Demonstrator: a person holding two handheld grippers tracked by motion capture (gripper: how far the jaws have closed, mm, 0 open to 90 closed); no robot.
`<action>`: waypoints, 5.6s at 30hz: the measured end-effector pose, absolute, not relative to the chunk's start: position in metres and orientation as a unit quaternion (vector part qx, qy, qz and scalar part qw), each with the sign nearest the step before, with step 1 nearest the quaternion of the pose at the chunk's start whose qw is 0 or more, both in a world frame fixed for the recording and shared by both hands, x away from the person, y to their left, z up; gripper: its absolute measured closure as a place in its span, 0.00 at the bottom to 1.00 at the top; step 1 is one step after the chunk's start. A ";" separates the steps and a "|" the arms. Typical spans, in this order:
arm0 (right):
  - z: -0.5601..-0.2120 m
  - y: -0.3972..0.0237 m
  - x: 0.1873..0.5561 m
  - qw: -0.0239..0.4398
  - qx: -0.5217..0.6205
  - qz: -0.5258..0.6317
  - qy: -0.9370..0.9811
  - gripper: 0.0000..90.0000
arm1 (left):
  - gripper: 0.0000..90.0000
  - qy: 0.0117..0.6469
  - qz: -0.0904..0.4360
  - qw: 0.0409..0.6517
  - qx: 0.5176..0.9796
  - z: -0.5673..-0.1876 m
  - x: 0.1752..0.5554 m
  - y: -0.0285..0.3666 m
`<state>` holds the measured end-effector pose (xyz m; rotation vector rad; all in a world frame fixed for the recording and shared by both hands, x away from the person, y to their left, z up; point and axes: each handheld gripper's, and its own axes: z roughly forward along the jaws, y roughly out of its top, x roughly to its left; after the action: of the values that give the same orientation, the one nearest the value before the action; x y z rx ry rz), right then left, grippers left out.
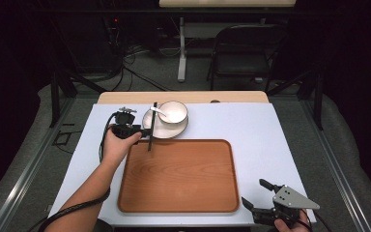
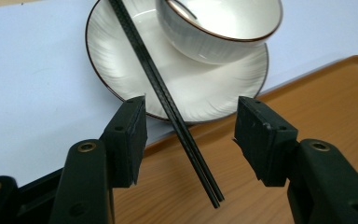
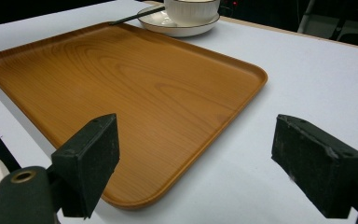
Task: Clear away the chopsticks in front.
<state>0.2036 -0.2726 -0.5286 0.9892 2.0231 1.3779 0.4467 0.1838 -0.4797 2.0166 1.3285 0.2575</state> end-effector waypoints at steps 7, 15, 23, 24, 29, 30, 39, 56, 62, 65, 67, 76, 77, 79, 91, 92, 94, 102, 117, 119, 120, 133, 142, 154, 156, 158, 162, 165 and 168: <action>-0.528 -0.273 0.203 0.248 0.361 0.505 0.744 0.16 | 0.57 0.549 0.074 0.327 0.766 -0.483 0.467 0.179; -0.529 -0.273 0.204 0.247 0.360 0.506 0.744 0.16 | 0.64 0.575 0.070 0.303 0.757 -0.491 0.478 0.172; -0.529 -0.273 0.204 0.247 0.360 0.507 0.743 0.16 | 0.71 0.590 0.074 0.286 0.752 -0.490 0.489 0.171; -0.528 -0.273 0.204 0.246 0.360 0.507 0.744 0.16 | 0.72 0.591 0.076 0.285 0.751 -0.490 0.491 0.171; -0.528 -0.273 0.204 0.246 0.359 0.506 0.744 0.16 | 0.79 0.600 0.074 0.289 0.742 -0.493 0.501 0.168; -0.529 -0.274 0.203 0.246 0.360 0.507 0.743 0.16 | 0.79 0.603 0.071 0.288 0.741 -0.493 0.502 0.168; -0.529 -0.274 0.203 0.246 0.359 0.508 0.743 0.16 | 0.79 0.634 0.051 0.285 0.717 -0.497 0.513 0.171; -0.529 -0.274 0.203 0.246 0.360 0.510 0.742 0.16 | 0.81 0.642 0.029 0.274 0.716 -0.500 0.522 0.167; -0.529 -0.274 0.203 0.247 0.360 0.511 0.741 0.16 | 0.82 0.642 0.026 0.262 0.720 -0.503 0.524 0.164; -0.529 -0.275 0.203 0.246 0.360 0.511 0.741 0.16 | 0.85 0.647 0.026 0.255 0.718 -0.503 0.526 0.163; -0.529 -0.275 0.203 0.247 0.360 0.511 0.741 0.16 | 0.86 0.650 0.029 0.246 0.718 -0.503 0.527 0.163; -0.529 -0.275 0.202 0.247 0.360 0.512 0.739 0.16 | 0.91 0.669 0.016 0.220 0.710 -0.505 0.533 0.160; -0.529 -0.275 0.202 0.247 0.361 0.512 0.739 0.16 | 0.92 0.670 0.015 0.219 0.709 -0.504 0.533 0.160; -0.529 -0.275 0.202 0.247 0.360 0.513 0.739 0.16 | 0.93 0.675 0.015 0.215 0.706 -0.505 0.534 0.159; -0.529 -0.276 0.202 0.247 0.361 0.513 0.738 0.16 | 0.95 0.686 0.009 0.235 0.689 -0.499 0.532 0.169; -0.529 -0.276 0.202 0.247 0.362 0.513 0.738 0.16 | 0.95 0.687 0.007 0.238 0.687 -0.498 0.530 0.171; -0.529 -0.275 0.202 0.246 0.362 0.513 0.738 0.16 | 0.95 0.689 0.004 0.243 0.682 -0.496 0.527 0.173; -0.529 -0.275 0.203 0.246 0.361 0.513 0.739 0.16 | 0.95 0.683 -0.011 0.265 0.680 -0.490 0.505 0.188; -0.529 -0.274 0.203 0.244 0.365 0.512 0.738 0.16 | 0.95 0.652 -0.031 0.308 0.692 -0.478 0.437 0.218; -0.528 -0.274 0.204 0.244 0.366 0.511 0.739 0.16 | 0.95 0.644 -0.037 0.314 0.697 -0.479 0.426 0.222; -0.529 -0.274 0.204 0.244 0.366 0.511 0.739 0.16 | 0.95 0.641 -0.040 0.314 0.699 -0.480 0.421 0.223; -0.528 -0.274 0.204 0.244 0.370 0.509 0.738 0.16 | 0.95 0.621 -0.053 0.328 0.710 -0.488 0.369 0.229; -0.528 -0.274 0.204 0.245 0.370 0.509 0.737 0.16 | 0.95 0.617 -0.063 0.322 0.715 -0.501 0.346 0.229; -0.528 -0.274 0.204 0.246 0.371 0.509 0.737 0.16 | 0.95 0.599 -0.082 0.313 0.733 -0.513 0.339 0.201; -0.528 -0.274 0.204 0.246 0.370 0.509 0.737 0.16 | 0.95 0.598 -0.078 0.307 0.736 -0.515 0.341 0.196; -0.528 -0.274 0.204 0.247 0.370 0.509 0.737 0.16 | 0.95 0.596 -0.075 0.301 0.740 -0.517 0.344 0.191; -0.528 -0.275 0.203 0.247 0.369 0.510 0.737 0.16 | 0.95 0.598 -0.077 0.294 0.742 -0.520 0.348 0.185; -0.528 -0.274 0.203 0.247 0.369 0.510 0.737 0.16 | 0.95 0.599 -0.077 0.287 0.744 -0.523 0.352 0.182; -0.528 -0.274 0.203 0.248 0.369 0.510 0.736 0.16 | 0.95 0.601 -0.074 0.280 0.745 -0.525 0.355 0.179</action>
<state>0.2031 -0.2743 -0.5283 1.0054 2.0077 1.3906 0.3550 0.1788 -0.5250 1.9980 1.6105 -0.1978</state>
